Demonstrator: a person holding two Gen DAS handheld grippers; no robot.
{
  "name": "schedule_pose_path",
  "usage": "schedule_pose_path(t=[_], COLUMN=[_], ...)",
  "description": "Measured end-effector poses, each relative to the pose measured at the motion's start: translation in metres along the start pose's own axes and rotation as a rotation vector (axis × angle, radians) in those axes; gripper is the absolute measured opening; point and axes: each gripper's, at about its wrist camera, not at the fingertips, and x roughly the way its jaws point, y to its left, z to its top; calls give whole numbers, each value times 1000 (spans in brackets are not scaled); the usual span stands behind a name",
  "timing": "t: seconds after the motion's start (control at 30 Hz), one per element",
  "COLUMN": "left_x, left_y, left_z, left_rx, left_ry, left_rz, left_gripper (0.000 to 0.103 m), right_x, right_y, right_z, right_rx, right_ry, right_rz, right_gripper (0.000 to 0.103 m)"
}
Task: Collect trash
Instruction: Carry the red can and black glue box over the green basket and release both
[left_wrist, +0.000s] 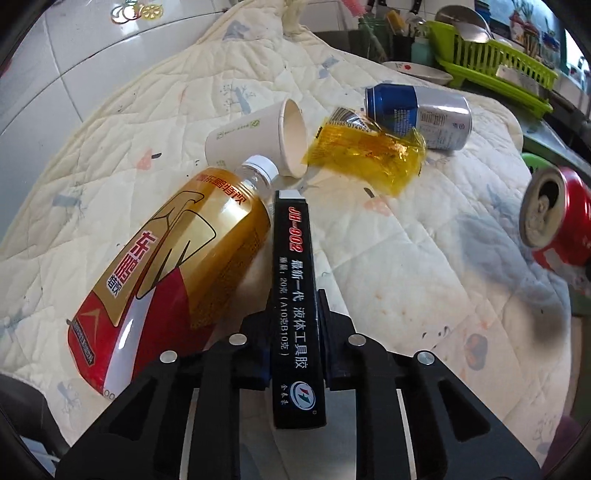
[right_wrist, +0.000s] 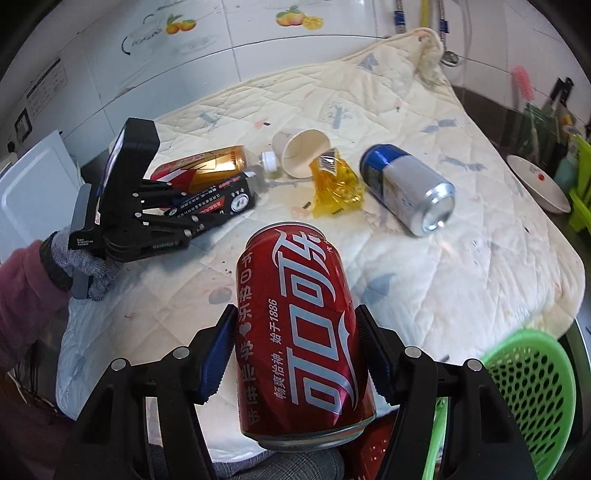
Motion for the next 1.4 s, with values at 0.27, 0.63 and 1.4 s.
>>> schedule_pose_path(t=[0.27, 0.63, 1.4], left_x=[-24, -70, -3], left_y=[-10, -87, -317], left_z=[1, 30, 79], left_rx=[-45, 24, 265], left_ry=[-56, -174, -33], left_rz=[-59, -246, -482], left_gripper=[18, 18, 18], right_x=[-23, -91, -159], right_y=[-8, -80, -196], right_z=[-20, -61, -189], right_rx=[71, 260, 592], right_ry=[-55, -139, -186], right_rz=[-33, -224, -411], right_gripper=[62, 62, 62])
